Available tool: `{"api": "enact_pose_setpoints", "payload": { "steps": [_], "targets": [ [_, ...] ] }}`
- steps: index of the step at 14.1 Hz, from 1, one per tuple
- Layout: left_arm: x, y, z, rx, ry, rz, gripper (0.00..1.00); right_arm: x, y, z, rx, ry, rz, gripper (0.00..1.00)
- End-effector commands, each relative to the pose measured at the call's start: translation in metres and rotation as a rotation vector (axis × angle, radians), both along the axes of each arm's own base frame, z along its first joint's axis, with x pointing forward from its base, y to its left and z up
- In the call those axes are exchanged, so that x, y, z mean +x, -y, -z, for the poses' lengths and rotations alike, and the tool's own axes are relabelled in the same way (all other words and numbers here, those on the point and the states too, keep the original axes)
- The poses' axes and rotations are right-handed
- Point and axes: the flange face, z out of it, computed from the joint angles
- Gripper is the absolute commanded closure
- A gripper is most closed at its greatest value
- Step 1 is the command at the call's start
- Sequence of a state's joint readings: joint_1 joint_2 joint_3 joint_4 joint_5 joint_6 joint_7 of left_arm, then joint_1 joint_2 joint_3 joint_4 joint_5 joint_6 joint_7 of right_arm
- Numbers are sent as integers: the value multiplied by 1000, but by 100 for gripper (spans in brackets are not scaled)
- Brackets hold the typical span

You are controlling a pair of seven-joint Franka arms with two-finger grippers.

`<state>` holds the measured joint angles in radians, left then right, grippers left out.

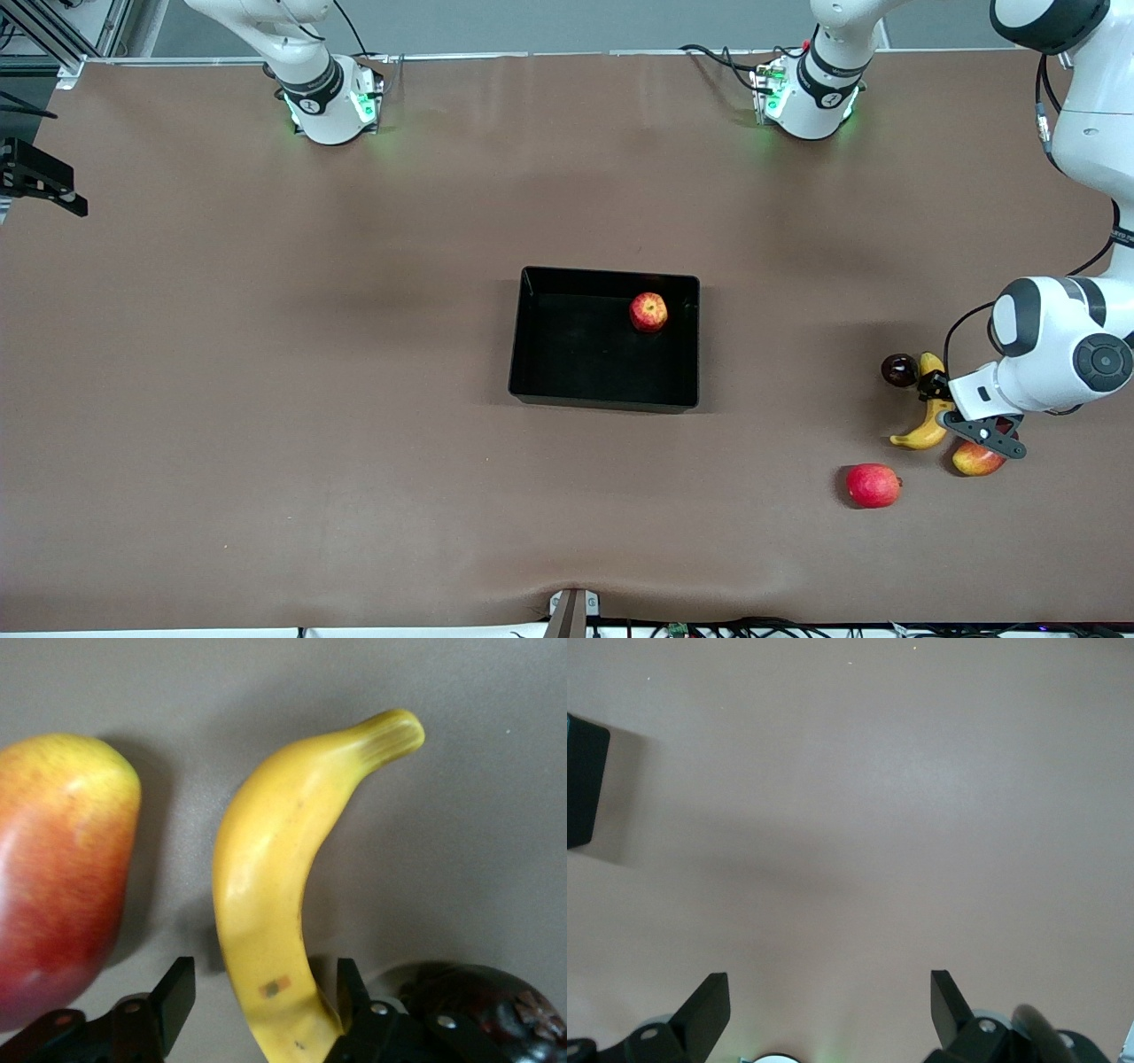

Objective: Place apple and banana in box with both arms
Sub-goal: 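Grasp the yellow banana with the left gripper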

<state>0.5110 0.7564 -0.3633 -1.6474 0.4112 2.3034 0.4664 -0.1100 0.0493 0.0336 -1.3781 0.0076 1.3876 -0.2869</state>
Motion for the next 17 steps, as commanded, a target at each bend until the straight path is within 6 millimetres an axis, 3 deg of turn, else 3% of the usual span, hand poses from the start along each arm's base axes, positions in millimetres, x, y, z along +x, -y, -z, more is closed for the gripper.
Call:
{"api": "enact_pose_setpoints", "payload": {
  "steps": [1, 2, 5, 7, 11, 13, 14, 17],
  "targets": [
    [-4, -3, -3, 4, 11, -9, 75, -8, -13, -6, 5, 1, 36, 0],
    [-4, -3, -5, 4, 14, -8, 98, -7, -12, -5, 5, 1, 39, 0],
    [2, -4, -26, -1, 40, -16, 100, -7, -11, -5, 5, -1, 41, 0],
    [6, 0, -60, -9, 58, -42, 100, -8, -12, -4, 5, -8, 39, 0],
    [22, 40, -148, -31, 52, -34, 100, -8, -12, -4, 5, -11, 39, 0],
    [27, 70, -190, -40, 45, -57, 100, -8, -12, -4, 7, -11, 39, 0],
    [25, 97, -209, -51, 46, -68, 100, -8, -12, -4, 12, -11, 39, 0],
    [17, 178, -239, -102, 52, -185, 100, -8, -11, -4, 20, -12, 41, 0]
  ]
}}
